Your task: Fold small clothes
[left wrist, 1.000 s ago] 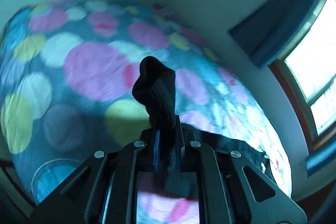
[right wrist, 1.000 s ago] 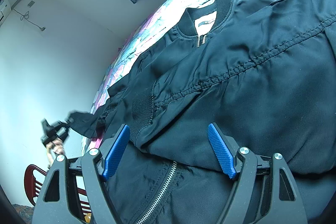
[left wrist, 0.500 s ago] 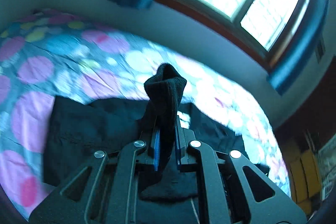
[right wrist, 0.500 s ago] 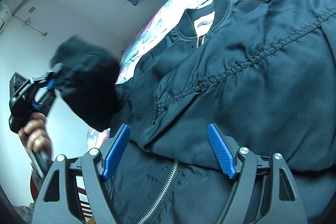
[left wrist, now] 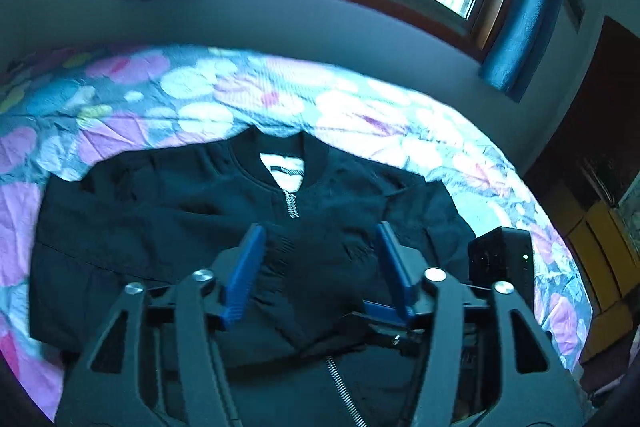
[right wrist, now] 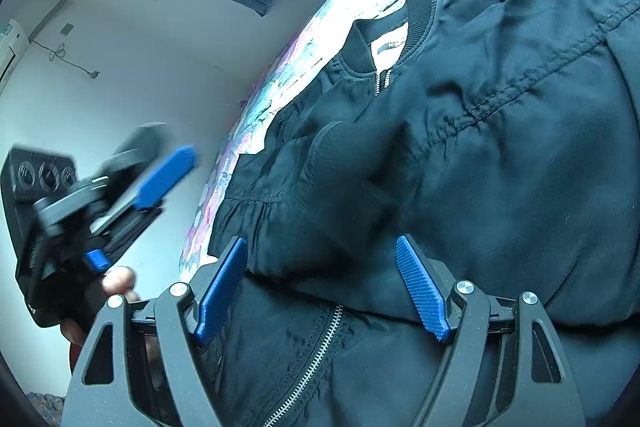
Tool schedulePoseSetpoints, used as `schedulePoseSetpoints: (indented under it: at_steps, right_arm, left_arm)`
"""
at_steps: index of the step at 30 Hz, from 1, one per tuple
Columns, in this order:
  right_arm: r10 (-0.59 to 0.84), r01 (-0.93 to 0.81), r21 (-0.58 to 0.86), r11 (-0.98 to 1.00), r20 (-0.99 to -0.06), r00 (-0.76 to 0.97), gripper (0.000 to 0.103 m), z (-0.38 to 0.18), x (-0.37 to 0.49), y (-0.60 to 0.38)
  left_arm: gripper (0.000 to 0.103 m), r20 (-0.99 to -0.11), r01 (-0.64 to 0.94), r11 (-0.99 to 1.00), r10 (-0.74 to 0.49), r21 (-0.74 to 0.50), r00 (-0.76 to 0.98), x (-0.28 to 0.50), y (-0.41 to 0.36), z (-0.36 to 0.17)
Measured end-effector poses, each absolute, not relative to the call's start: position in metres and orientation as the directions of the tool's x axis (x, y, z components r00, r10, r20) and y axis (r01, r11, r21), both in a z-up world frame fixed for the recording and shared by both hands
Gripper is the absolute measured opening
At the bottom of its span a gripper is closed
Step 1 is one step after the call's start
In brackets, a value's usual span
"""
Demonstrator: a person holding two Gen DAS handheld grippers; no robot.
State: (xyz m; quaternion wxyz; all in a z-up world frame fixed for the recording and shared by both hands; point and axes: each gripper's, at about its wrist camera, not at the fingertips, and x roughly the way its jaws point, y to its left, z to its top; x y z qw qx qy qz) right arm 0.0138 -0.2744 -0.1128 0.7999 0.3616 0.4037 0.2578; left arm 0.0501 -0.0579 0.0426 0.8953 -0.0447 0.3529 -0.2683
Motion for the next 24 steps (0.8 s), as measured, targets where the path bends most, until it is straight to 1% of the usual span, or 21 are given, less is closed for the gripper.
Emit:
schedulePoseSetpoints:
  at_steps: [2,5,9,11,13,15,16,17,20,22,24]
  right_arm:
    - [0.711,-0.12,0.796,0.594,-0.449,0.54,0.076,-0.114,0.015,-0.276]
    - [0.724,-0.101,0.819,0.564,-0.433,0.537,0.076,-0.114,0.016,-0.279]
    - [0.735,-0.05,0.85,0.525,-0.423,0.53,0.076,-0.114,0.019,-0.284]
    - [0.739,-0.028,0.853,0.521,-0.435,0.515,0.075,-0.113,0.022,-0.282]
    - [0.72,-0.013,0.825,0.565,-0.486,0.495,0.073,-0.112,0.025,-0.275]
    - [0.697,-0.007,0.793,0.609,-0.531,0.482,0.052,-0.11,0.028,-0.266]
    - [0.691,0.001,0.782,0.623,-0.551,0.469,0.038,-0.111,0.031,-0.262]
    - [0.681,0.014,0.773,0.635,-0.568,0.461,0.03,-0.113,0.033,-0.26]
    - [0.645,0.017,0.735,0.678,-0.606,0.466,0.018,-0.108,0.036,-0.252]
    - [0.631,-0.016,0.726,0.688,-0.587,0.506,0.012,-0.087,0.037,-0.248]
    - [0.617,-0.074,0.708,0.702,-0.553,0.561,0.011,-0.055,0.034,-0.247]
  left_arm:
    - [0.061,-0.602,0.421,0.869,-0.488,-0.262,0.632,0.044,-0.038,0.049]
    - [0.062,-0.625,0.346,0.903,-0.426,-0.254,0.654,0.039,0.004,0.037]
    - [0.063,-0.688,0.22,0.962,-0.271,-0.164,0.673,0.036,0.054,0.005]
    - [0.063,-0.711,0.167,0.977,-0.211,-0.133,0.671,0.034,0.074,-0.008]
    - [0.063,-0.722,0.141,0.982,-0.189,-0.127,0.666,0.031,0.089,-0.016]
    - [0.064,-0.73,0.122,0.985,-0.172,-0.122,0.661,0.028,0.097,-0.023]
    - [0.065,-0.738,0.116,0.985,-0.17,-0.124,0.653,0.027,0.099,-0.028]
    - [0.066,-0.746,0.113,0.985,-0.171,-0.128,0.644,0.028,0.1,-0.031]
    - [0.066,-0.766,0.086,0.988,-0.153,-0.127,0.625,0.031,0.1,-0.036]
    - [0.069,-0.763,0.073,0.987,-0.155,-0.141,0.627,0.031,0.103,-0.036]
    - [0.071,-0.764,0.061,0.989,-0.143,-0.135,0.629,0.033,0.104,-0.036]
